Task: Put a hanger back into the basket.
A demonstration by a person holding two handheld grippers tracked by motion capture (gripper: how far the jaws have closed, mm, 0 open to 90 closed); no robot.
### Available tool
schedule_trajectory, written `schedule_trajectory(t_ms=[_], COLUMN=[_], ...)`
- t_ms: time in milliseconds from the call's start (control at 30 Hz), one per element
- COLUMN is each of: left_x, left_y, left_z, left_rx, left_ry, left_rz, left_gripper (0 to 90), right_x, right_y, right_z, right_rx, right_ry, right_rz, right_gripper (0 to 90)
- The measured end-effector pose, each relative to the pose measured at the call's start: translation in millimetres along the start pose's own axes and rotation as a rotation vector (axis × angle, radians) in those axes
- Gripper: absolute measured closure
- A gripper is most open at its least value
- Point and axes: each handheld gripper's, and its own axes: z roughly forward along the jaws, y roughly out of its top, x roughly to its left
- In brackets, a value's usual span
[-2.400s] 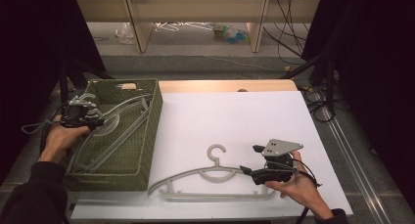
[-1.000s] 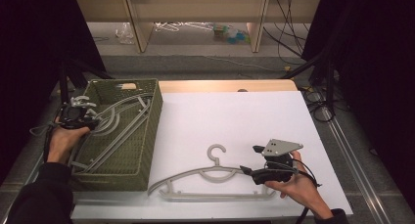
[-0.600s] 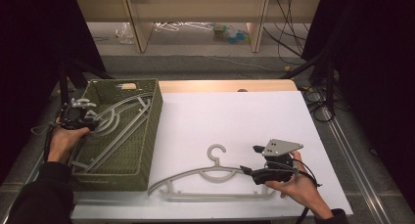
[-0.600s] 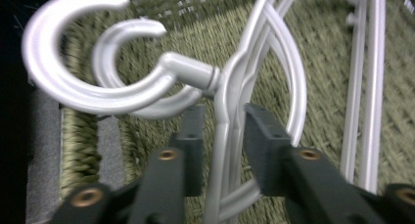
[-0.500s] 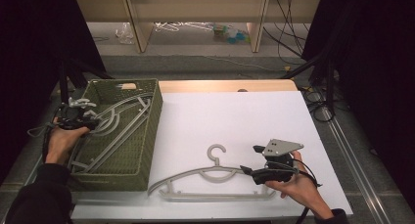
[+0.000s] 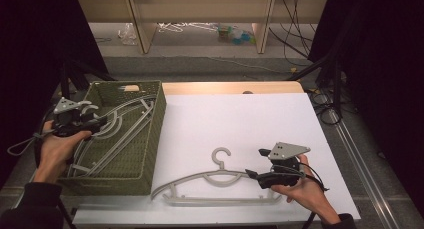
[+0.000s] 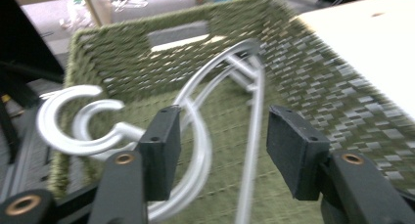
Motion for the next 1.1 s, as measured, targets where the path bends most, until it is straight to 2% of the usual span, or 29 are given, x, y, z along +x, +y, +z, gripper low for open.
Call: schedule_trajectory(t_ms=[100, 167, 233, 333, 467, 533, 700, 833, 900, 933, 967, 1100], left_x=[-12.9, -20.3, -29.6, -47.3, -72.6, -86.7, -119.3, -139.4, -151.5, -156.7, -165.2, -186.4], left_y=[1.3, 1.7, 1.9, 2.0, 1.2, -0.1, -7.5, -15.2, -21.1, -23.7, -27.7, -36.2], left_z=[-10.2, -17.3, -24.1, -34.1, -42.0, -43.6, -43.3, -38.6, -35.6, -33.9, -32.6, -31.3], left_rx=[-0.031, -0.064, -0.084, -0.12, -0.144, -0.147, -0.188, -0.181, -0.179, -0.183, -0.178, -0.172], left_ry=[-0.031, -0.068, -0.084, -0.144, -0.194, -0.212, -0.305, -0.36, -0.392, -0.411, -0.427, -0.481], left_rz=[0.014, -0.008, -0.004, -0.016, 0.013, 0.035, 0.067, 0.079, 0.057, 0.069, 0.064, 0.105], left_gripper=[43.9, 42.1, 41.8, 39.7, 39.3, 37.7, 34.3, 30.0, 28.7, 27.9, 27.4, 25.1], right_x=[0.4, 0.8, 1.0, 0.8, 0.8, 1.2, 1.2, 1.3, 1.3, 1.4, 1.5, 2.4], right_y=[0.3, 0.2, 0.0, -0.3, 0.0, 0.1, -0.1, -0.4, -0.4, -0.5, -0.6, -1.3], right_z=[-0.1, 0.4, 1.0, 1.2, 1.0, 1.1, 1.4, 1.5, 1.4, 1.4, 1.5, 2.3], right_rx=[-0.001, -0.003, 0.0, 0.002, 0.0, -0.001, 0.001, -0.002, -0.002, -0.001, 0.0, 0.004], right_ry=[-0.004, -0.002, -0.001, 0.0, -0.002, -0.003, 0.001, -0.001, -0.002, -0.002, 0.0, 0.006], right_rz=[0.001, 0.0, -0.001, 0.002, 0.001, 0.002, 0.001, 0.001, 0.002, 0.003, 0.003, 0.005], right_gripper=[21.4, 21.4, 21.4, 21.4, 21.3, 21.3, 21.2, 21.1, 20.6, 20.5, 20.4, 20.4])
